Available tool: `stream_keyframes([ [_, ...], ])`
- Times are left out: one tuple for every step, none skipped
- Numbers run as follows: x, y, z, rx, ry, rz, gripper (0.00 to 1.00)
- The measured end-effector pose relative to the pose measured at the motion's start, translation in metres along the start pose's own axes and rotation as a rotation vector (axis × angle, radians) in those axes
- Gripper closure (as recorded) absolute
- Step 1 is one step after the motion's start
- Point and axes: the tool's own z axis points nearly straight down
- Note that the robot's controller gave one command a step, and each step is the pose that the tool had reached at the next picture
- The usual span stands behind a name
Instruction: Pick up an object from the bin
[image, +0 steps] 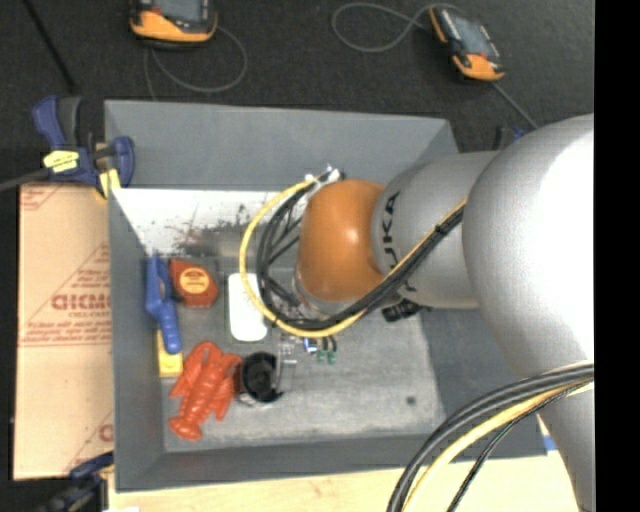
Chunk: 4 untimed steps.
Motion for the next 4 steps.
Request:
stream_keyframes([
  [0.032, 0.0, 0.009, 0.001, 0.004, -0.014, 0.0],
  [0.031, -0.002, 0.017, 0.001, 0.003, -0.072, 0.0],
  [0.037, -0.006, 0.012, 0.001, 0.005, -0.052, 0.0],
  [0.037, -0.014, 0.017, 0.001, 0.01, -0.266, 1.0],
])
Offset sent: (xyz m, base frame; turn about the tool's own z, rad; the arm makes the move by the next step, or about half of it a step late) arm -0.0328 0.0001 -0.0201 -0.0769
